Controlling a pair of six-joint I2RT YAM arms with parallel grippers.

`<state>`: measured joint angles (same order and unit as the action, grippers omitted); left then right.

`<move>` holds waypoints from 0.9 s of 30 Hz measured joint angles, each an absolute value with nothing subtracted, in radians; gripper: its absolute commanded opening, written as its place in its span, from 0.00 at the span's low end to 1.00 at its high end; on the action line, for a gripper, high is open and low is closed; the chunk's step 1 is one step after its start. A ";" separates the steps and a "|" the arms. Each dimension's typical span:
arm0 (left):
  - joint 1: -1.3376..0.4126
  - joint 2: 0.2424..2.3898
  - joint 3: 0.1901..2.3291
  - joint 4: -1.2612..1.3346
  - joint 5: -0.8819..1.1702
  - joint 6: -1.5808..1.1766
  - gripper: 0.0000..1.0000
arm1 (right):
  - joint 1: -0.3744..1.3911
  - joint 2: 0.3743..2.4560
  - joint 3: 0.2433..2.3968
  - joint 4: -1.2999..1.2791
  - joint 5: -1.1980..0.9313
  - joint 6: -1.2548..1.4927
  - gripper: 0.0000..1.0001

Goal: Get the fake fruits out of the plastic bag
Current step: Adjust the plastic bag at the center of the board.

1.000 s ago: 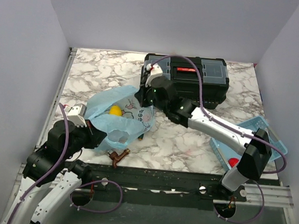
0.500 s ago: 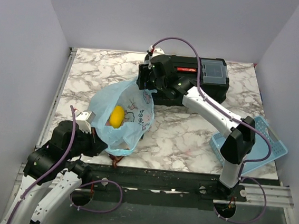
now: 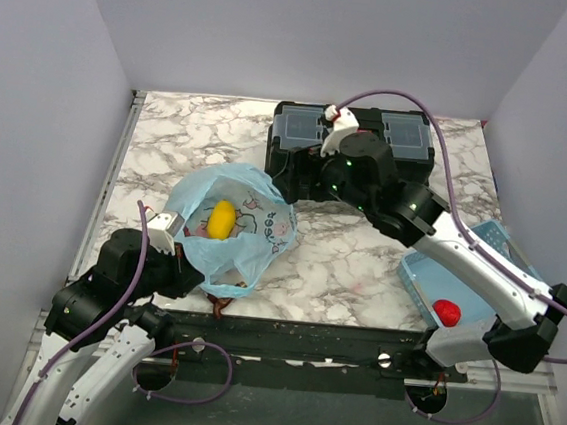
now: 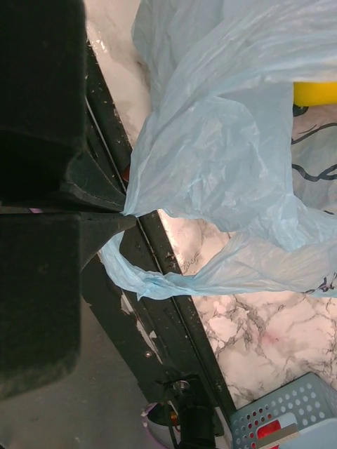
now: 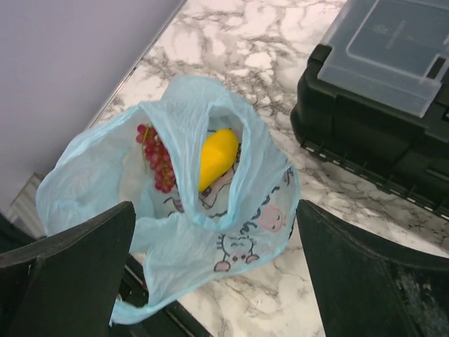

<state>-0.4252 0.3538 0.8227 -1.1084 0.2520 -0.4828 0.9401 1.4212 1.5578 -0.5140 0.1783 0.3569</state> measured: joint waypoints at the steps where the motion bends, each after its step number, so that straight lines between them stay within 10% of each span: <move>1: -0.425 0.354 0.823 -1.109 0.252 -0.482 0.00 | 0.935 1.390 1.525 -0.499 0.156 0.357 0.93; 4: -0.425 0.354 0.827 -1.110 0.252 -0.479 0.00 | 0.929 1.305 1.395 -0.418 0.034 0.363 0.65; 14: -0.425 0.360 0.844 -1.111 0.252 -0.464 0.00 | 1.087 1.450 1.268 -0.158 -0.072 0.381 0.37; 27: -0.425 0.362 0.873 -1.112 0.276 -0.448 0.00 | 1.086 1.729 1.311 -0.031 0.036 0.421 0.35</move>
